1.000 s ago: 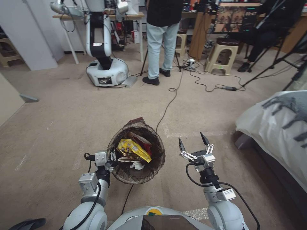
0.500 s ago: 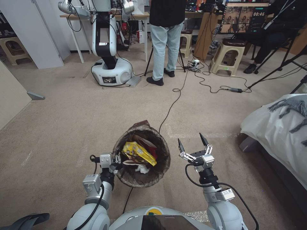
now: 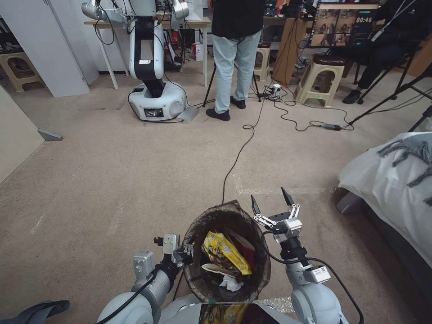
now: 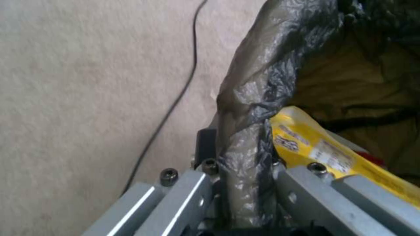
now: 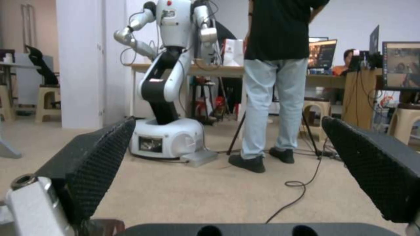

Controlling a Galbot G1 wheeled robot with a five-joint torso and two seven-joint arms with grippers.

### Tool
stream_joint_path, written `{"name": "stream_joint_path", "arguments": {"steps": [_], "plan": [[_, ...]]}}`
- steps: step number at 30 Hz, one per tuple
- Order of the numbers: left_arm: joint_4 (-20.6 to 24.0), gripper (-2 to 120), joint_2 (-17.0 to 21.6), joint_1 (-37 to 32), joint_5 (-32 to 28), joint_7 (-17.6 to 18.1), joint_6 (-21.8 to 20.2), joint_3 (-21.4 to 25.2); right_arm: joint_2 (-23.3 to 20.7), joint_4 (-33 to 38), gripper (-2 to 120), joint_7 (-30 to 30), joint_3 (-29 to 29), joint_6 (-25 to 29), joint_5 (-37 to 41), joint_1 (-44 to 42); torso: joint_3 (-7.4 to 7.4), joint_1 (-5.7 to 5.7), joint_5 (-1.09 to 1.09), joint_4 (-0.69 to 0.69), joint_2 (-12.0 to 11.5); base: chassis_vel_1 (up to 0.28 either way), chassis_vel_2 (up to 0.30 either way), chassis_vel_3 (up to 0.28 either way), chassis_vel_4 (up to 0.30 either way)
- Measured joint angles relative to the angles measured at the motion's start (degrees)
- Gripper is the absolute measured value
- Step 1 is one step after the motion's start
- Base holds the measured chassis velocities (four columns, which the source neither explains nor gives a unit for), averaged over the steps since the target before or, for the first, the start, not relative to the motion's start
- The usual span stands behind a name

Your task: Pick up the trash bin, then pick up the garbage from the floor and place it into the trash bin.

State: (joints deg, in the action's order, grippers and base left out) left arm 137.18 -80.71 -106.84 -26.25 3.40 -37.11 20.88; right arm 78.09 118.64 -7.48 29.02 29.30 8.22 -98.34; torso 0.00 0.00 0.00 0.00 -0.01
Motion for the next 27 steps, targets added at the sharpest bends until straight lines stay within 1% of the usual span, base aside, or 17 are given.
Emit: {"name": "stream_joint_path", "arguments": {"steps": [3, 7, 14, 16, 19, 27], "plan": [[-0.35, 0, -0.20, -0.02, -0.47, -0.04, -0.34, -0.39, 0.10, -0.09, 100, -0.28, 0.01, 0.20, 0.16, 0.03, 0.00, 0.00, 0.00, -0.01, 0.00, 0.000, 0.000, 0.000, 0.000], [-1.87, 0, -0.37, 0.73, -0.90, -0.42, -0.35, -0.48, 0.39, -0.18, 100, -0.94, -0.01, 0.78, 0.39, 0.02, 0.00, 0.00, 0.00, 0.00, 0.00, 0.000, 0.000, 0.000, 0.000], [-4.63, 0, -0.69, 3.12, -3.87, -1.02, -0.23, -0.72, 0.79, -0.03, 100, -1.91, -0.21, 1.64, 0.31, -0.54, 0.00, 0.00, 0.00, -0.01, 0.00, 0.000, 0.000, 0.000, 0.000], [-6.08, 0, -0.82, 4.32, -4.66, -2.00, 0.58, -0.76, 0.96, 0.13, 100, -2.24, -0.37, 1.78, 0.14, -0.66, 0.00, 0.00, 0.00, -0.01, 0.00, 0.000, 0.000, 0.000, 0.000], [-7.32, 0, -1.29, 5.23, -5.15, -2.43, 1.60, -0.53, 0.94, 0.31, 100, -2.69, -0.87, 1.80, -0.02, -0.54, 0.00, 0.00, 0.00, -0.01, 0.00, 0.000, 0.000, 0.000, 0.000], [-10.57, 0, -3.00, 7.23, -5.47, -2.40, 3.05, -0.10, 0.26, 0.43, 100, -3.46, -1.55, 1.96, -0.08, -0.34, 0.00, 0.00, 0.00, 0.00, 0.00, 0.000, 0.000, 0.000, 0.000]]}}
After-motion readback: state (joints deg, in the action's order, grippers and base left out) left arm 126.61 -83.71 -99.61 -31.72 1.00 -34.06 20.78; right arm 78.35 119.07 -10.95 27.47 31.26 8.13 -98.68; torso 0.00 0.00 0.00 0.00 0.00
